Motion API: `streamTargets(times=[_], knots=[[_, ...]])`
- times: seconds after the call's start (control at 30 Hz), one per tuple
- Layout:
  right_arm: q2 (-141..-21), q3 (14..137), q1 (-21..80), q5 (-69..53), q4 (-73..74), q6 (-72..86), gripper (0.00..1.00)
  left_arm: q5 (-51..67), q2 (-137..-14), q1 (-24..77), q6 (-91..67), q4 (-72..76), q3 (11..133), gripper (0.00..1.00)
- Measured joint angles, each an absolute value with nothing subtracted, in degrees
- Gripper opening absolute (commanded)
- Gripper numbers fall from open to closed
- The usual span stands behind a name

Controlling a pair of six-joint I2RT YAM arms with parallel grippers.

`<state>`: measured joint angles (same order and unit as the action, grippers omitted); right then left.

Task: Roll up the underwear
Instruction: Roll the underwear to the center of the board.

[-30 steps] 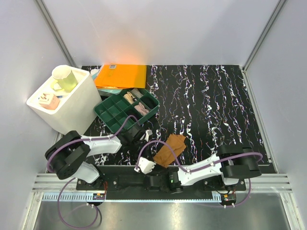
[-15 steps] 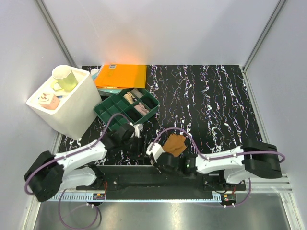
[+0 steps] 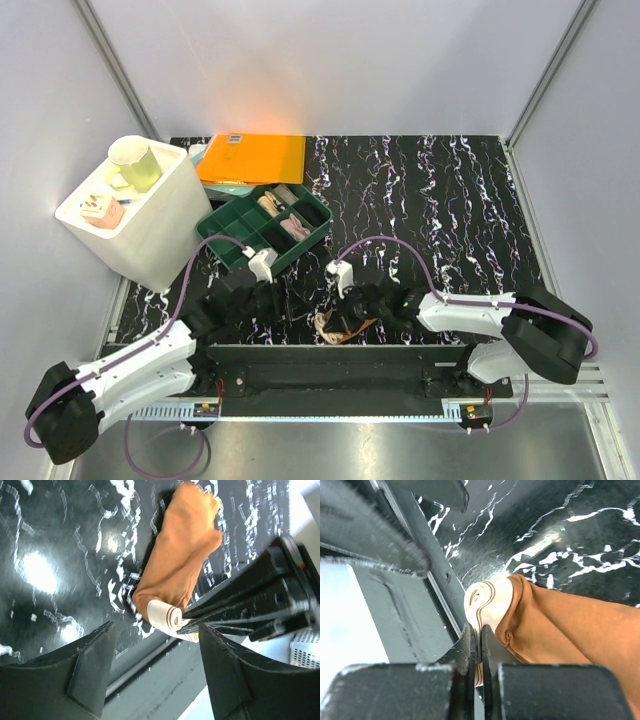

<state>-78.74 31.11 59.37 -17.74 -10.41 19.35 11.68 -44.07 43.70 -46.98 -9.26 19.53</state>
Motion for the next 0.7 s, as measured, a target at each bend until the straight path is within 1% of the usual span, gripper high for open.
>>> streamTargets(times=[0.17, 0.33, 0.4, 0.53, 0.7], knots=[[-80.1, 30.1, 52.5, -25.8, -12.8, 22.5, 0.00, 11.8, -48.4, 44.3, -44.7, 2.0, 17.5, 0.66], [-84.0, 27.9, 46.5, -33.3, -17.7, 26.3, 0.00, 12.3, -55.0, 44.9, -42.0, 12.2, 17.0, 0.64], [-85.3, 27.1, 44.8, -35.7, -19.9, 27.7, 0.00, 12.8, -58.1, 45.1, -41.5, 16.3, 16.9, 0.61], [-87.9, 26.1, 42.4, -39.0, -23.7, 30.5, 0.00, 13.9, -64.5, 45.7, -40.9, 23.6, 16.8, 0.58], [-90.8, 25.7, 39.5, -41.7, -26.5, 32.3, 0.00, 15.4, -71.2, 46.3, -40.3, 29.2, 16.8, 0.52]])
